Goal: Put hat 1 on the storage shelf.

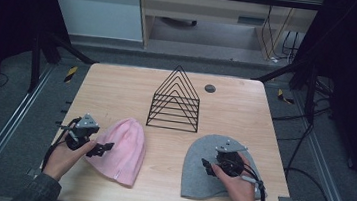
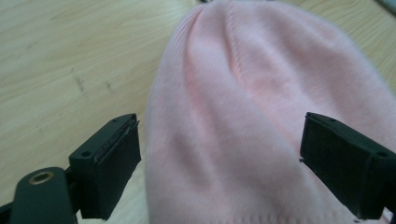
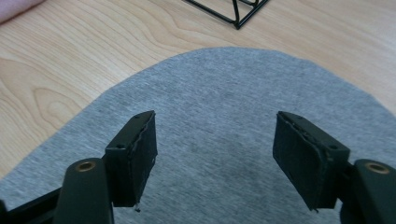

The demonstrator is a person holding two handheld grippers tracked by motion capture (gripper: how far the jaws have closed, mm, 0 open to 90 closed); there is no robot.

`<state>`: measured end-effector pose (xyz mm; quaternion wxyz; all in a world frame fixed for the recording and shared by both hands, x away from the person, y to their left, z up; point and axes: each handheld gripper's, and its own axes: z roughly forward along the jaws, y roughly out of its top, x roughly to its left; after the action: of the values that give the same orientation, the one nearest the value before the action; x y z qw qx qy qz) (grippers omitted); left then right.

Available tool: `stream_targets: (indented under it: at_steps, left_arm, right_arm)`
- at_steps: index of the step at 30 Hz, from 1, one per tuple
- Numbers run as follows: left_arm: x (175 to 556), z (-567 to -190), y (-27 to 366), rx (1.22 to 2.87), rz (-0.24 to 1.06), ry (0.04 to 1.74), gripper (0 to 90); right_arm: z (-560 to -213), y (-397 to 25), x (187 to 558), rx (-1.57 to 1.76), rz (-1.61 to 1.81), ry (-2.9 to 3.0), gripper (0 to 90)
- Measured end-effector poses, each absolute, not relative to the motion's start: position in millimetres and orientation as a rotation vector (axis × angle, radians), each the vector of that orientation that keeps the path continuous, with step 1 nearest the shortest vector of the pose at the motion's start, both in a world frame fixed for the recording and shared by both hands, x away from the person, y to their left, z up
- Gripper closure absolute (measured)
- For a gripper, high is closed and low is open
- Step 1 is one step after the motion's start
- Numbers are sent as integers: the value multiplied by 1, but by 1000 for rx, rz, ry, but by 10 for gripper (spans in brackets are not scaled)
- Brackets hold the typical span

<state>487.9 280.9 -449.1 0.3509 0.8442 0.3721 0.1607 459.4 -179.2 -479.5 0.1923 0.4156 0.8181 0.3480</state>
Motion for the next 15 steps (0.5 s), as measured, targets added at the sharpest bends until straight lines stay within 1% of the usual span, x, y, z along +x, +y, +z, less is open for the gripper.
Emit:
stream_targets:
  at_steps: [4,6,8,10,13,14,15]
  left_arm:
    - [500,-438,272,2218,435,939,130]
    - [513,-429,270,2236,411,933,163]
    - [527,-422,268,2277,416,933,175]
    - [536,-417,266,2299,435,917,202]
    - [550,-415,262,2327,410,912,212]
    - [554,-417,262,2335,417,922,220]
    - [557,-419,262,2332,412,932,250]
  right_arm:
    - [-480,-181,459,1155,986,2265,333]
    - [-481,-183,460,1159,998,2259,348]
    - [-482,-183,459,1172,991,2257,351]
    - [-481,-184,460,1193,989,2249,333]
    - [-480,-184,461,1235,987,2239,295]
    - [-480,-185,461,1239,1001,2235,298]
    - [-479,-186,461,1244,1018,2233,314]
